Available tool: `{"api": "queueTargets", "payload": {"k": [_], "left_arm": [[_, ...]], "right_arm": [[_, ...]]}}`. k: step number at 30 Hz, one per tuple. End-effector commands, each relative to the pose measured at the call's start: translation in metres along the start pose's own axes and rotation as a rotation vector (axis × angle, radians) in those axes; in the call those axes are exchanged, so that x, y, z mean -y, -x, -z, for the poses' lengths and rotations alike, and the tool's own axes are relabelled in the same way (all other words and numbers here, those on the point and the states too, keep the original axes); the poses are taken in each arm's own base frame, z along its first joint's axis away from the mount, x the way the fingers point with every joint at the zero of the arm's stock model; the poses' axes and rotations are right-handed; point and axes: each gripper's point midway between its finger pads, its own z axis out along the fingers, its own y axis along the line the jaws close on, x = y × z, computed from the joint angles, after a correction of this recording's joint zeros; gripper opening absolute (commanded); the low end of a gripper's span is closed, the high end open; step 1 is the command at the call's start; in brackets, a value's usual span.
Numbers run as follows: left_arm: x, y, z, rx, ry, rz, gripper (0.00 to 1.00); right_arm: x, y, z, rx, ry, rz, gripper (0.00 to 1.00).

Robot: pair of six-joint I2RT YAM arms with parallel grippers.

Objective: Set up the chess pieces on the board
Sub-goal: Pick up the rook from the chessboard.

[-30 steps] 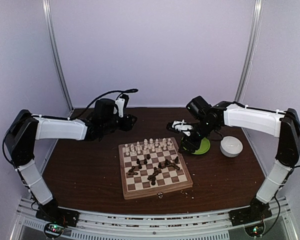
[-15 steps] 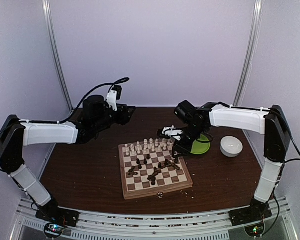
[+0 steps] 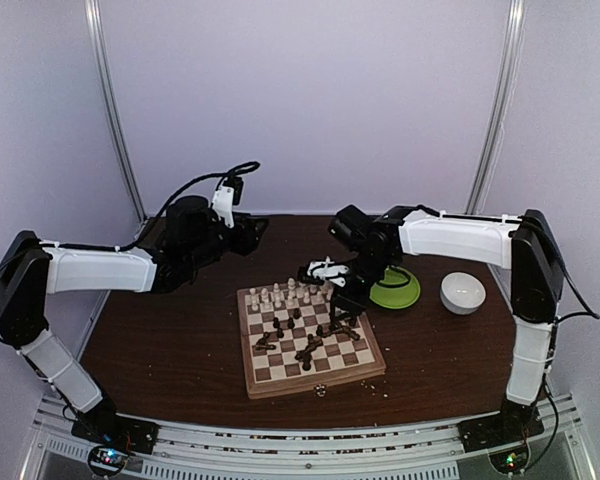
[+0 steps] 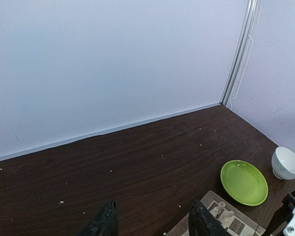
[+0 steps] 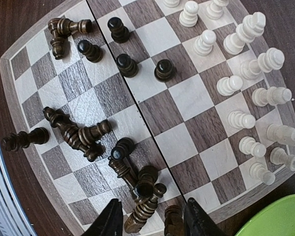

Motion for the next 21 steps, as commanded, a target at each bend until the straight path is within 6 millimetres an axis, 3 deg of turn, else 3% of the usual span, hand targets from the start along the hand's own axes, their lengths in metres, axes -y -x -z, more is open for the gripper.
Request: {"api": "queueTargets", "payload": {"k": [1,7,12,21], "left_arm": [[0.003,0.020,-0.003,0.065,-0.003,-0.023,0.50],[0.003,0.020,-0.002,0.065,-0.001,-0.028,0.51],[0.003,0.019,-0.004,0.058,-0.003,-0.030,0.51],[0.005,0.017,-0.005,0.047,-0.012,-0.035,0.51]], "right_arm": [[-0.002,0.002,-0.006,-0.021,0.008,0.001,0.42],[0.001,0.002,-0.014,-0.044,0.004,-0.010,0.38],[0.003,0.003,-0.018,-0.051,0.003,-0.021,0.29],[-0.006,-0.001,-0.019,-0.059,0.050,-0.019,0.37]]}}
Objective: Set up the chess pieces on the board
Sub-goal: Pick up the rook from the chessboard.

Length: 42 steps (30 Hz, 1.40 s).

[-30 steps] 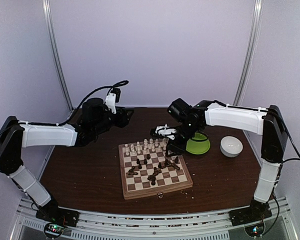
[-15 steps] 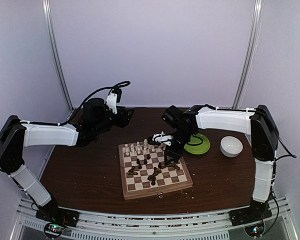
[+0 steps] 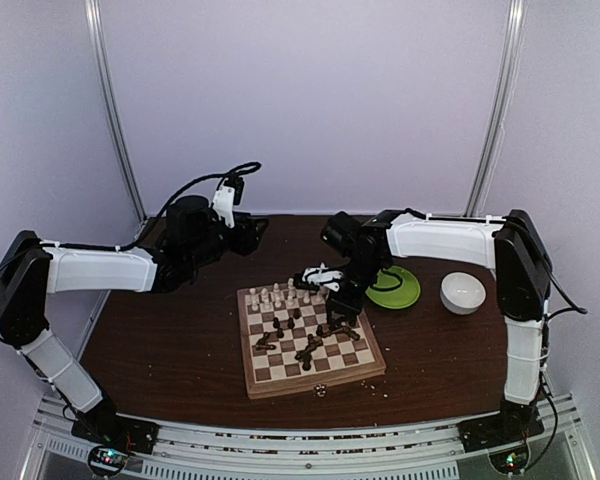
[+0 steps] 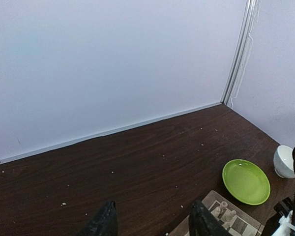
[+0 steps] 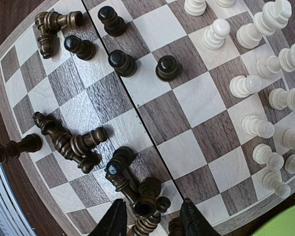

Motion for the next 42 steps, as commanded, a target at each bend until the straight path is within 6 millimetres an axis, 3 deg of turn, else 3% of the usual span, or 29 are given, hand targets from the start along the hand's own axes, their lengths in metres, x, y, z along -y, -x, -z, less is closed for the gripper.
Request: {"api": "queueTargets", "payload": {"k": [1,6,18,24,31,37,42], "left_arm": [[0.005,0.017,-0.005,0.046,-0.015,-0.015,0.51],[0.006,0.015,-0.006,0.041,-0.019,-0.018,0.51],[0.007,0.014,-0.008,0.034,-0.022,-0.025,0.51],[0.007,0.013,-0.008,0.031,-0.023,-0.025,0.51],[0.009,0.013,-0.010,0.028,-0.028,-0.027,0.51],[0.010,0.013,-0.010,0.027,-0.026,-0.032,0.51],[0.010,0.011,-0.010,0.024,-0.026,-0.032,0.51]], "right_arm": [[-0.006,0.000,0.000,-0.008,0.023,0.005,0.37],[0.000,-0.003,-0.006,-0.029,-0.001,-0.005,0.33],[0.004,0.001,-0.007,-0.027,-0.012,-0.016,0.12],[0.003,0.011,0.010,0.025,-0.027,-0.006,0.06],[-0.006,0.018,0.031,0.085,-0.023,0.013,0.05],[-0.013,0.014,0.035,0.087,-0.006,0.019,0.05],[-0.020,-0.002,0.055,0.095,-0.051,0.050,0.05]]}}
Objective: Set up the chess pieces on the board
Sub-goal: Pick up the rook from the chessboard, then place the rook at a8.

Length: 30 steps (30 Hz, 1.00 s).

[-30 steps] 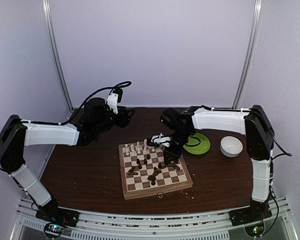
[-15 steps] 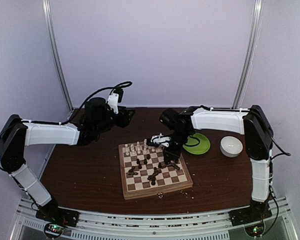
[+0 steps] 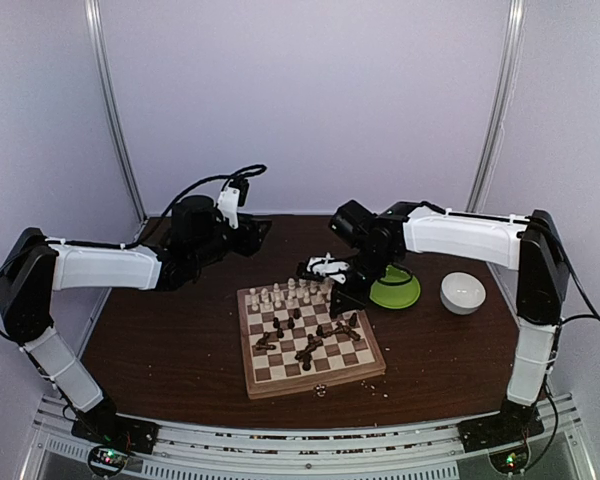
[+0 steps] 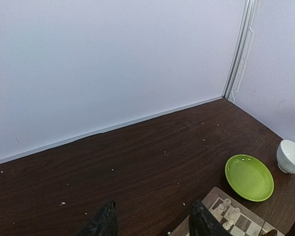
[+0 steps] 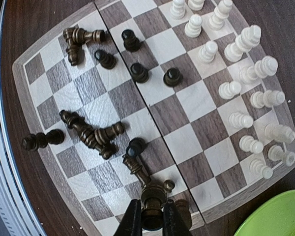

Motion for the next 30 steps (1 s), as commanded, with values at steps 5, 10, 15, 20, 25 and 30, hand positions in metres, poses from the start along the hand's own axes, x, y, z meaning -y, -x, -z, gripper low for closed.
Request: {"api": "queueTargets", "payload": {"k": [5,10,15,20,25,30], "left_arm": [[0.009,0.020,-0.003,0.053,-0.024,-0.017,0.51],[0.010,0.020,-0.003,0.053,-0.024,-0.018,0.51],[0.010,0.019,-0.003,0.050,-0.021,-0.023,0.51],[0.009,0.019,-0.004,0.049,-0.017,-0.028,0.51],[0.009,0.019,-0.004,0.047,-0.018,-0.031,0.51],[0.009,0.018,-0.004,0.046,-0.018,-0.034,0.51]], "right_arm": [[-0.025,-0.037,0.038,0.008,-0.051,0.079,0.05],[-0.037,-0.063,0.031,-0.024,-0.054,0.098,0.05],[-0.042,-0.071,0.014,-0.059,-0.037,0.111,0.05],[-0.045,-0.074,0.003,-0.082,-0.019,0.126,0.05],[-0.053,-0.082,-0.007,-0.110,0.003,0.147,0.06],[-0.056,-0.085,-0.014,-0.127,0.024,0.150,0.06]]}}
